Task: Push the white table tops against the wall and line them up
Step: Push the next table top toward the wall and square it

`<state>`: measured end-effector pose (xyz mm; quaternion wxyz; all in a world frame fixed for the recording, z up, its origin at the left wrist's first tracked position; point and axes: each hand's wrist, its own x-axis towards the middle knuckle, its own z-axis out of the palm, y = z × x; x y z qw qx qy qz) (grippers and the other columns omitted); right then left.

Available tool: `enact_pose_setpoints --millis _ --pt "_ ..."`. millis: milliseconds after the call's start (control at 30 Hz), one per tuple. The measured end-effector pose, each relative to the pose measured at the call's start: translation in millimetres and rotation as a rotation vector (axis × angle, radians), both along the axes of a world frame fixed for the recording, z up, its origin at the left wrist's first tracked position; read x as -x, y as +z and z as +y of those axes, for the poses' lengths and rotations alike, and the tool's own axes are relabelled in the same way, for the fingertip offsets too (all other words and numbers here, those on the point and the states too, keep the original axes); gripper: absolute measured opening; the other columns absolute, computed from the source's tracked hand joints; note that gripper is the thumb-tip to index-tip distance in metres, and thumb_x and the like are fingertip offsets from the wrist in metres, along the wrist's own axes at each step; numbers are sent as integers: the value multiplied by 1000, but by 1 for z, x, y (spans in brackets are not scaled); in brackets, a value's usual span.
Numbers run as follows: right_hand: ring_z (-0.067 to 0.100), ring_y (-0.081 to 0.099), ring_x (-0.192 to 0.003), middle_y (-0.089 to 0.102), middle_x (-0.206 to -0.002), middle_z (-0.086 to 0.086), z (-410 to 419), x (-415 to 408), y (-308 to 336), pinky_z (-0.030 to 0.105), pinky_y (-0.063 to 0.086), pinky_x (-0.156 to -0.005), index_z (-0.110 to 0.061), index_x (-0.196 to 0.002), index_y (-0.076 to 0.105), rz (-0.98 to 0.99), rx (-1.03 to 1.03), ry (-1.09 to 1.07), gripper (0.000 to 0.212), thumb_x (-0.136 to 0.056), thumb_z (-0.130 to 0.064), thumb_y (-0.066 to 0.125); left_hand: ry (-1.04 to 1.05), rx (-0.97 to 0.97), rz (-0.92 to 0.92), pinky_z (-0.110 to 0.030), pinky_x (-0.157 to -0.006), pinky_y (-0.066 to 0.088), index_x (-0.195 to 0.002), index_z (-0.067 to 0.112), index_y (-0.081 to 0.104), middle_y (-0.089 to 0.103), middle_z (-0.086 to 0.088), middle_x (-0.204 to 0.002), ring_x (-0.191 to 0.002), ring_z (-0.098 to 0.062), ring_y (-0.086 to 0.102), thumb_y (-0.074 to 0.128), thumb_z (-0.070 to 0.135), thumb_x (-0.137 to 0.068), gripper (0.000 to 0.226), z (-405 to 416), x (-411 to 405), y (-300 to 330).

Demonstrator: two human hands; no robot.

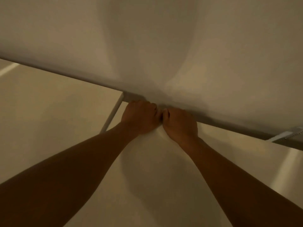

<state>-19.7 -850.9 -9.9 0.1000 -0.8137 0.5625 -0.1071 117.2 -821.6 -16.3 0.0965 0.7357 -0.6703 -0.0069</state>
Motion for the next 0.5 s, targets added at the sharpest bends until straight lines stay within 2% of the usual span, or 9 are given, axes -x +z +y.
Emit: enact_pose_setpoints --millis 167,333,500 --pt "36 66 -87 71 -92 11 -8 -7 -5 40 50 -74 -15 -86 69 1 -23 -26 45 -102 -37 33 -8 -25 10 -32 -64 42 -69 19 67 72 -7 -82 -78 -32 67 31 54 -102 60 -14 -5 -6" --pt "37 66 -96 71 -102 12 -15 -13 -2 39 49 -79 -14 -92 71 1 -69 -72 46 -102 -37 33 -55 -93 -10 -32 -71 39 -87 17 73 72 -11 -100 -96 -35 67 23 54 -102 64 -27 -8 -8" --pt "36 65 -100 71 -105 12 -16 -14 -2 37 46 -79 -15 -95 71 17 -92 -73 45 -103 -38 33 -75 -91 57 -37 -76 50 -83 16 70 72 -12 -98 -95 -37 67 2 68 -83 85 -30 -14 -16"
